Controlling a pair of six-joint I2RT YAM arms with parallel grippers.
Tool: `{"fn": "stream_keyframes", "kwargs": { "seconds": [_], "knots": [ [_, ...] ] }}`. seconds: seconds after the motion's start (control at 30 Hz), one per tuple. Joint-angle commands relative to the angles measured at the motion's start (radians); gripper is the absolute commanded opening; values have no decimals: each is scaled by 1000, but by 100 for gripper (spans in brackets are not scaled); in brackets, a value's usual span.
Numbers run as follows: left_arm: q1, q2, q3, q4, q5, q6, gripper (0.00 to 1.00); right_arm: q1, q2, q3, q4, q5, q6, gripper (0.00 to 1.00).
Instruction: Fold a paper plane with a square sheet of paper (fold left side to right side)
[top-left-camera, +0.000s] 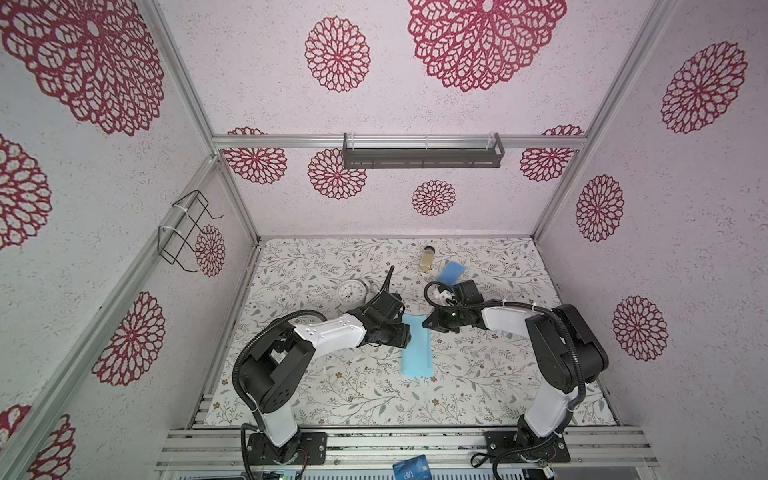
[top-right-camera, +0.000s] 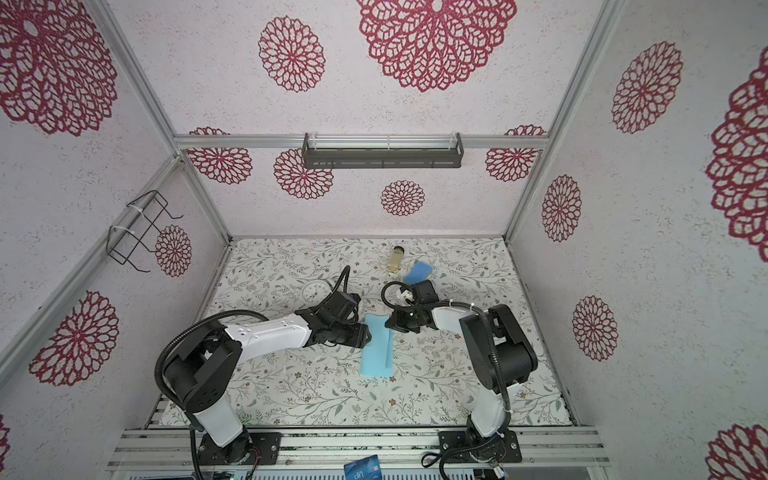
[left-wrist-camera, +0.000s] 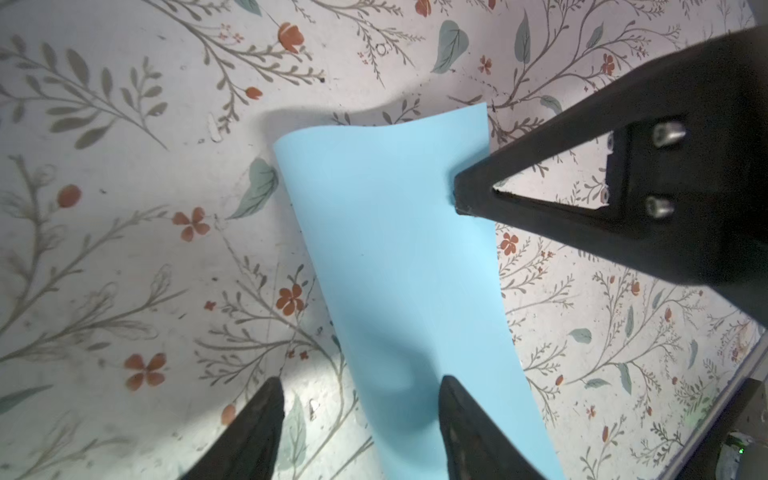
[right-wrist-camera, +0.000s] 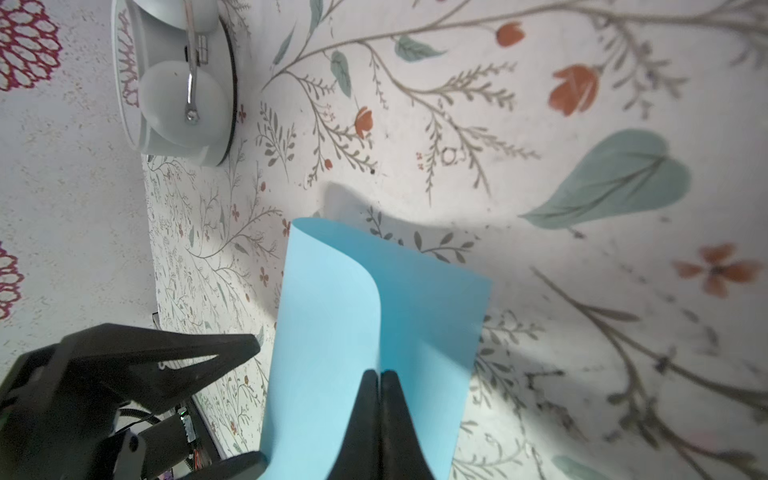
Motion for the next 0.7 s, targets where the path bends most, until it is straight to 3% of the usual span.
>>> {"fn": "stream_keyframes", "kwargs": {
  "seconds": [0.0, 0.2, 0.37, 0.47, 0.67],
  "knots": [
    [-5, 21, -3, 61, 27, 0, 59, -15, -20, -2, -5, 7, -22, 0],
    [-19, 56, 7, 82, 29, -10, 49, -19, -15, 0, 8, -5, -6, 2],
    [-38, 79, 19, 82, 4, -31, 46, -27, -85, -30, 14, -3, 37, 28],
    [-45, 85, 25, 81, -12, -46, 46, -39, -152, -64, 8, 16, 65, 39],
    [-52, 80, 26, 72, -46, -77, 46, -68, -233, -141, -26, 82, 104, 39]
  ]
}}
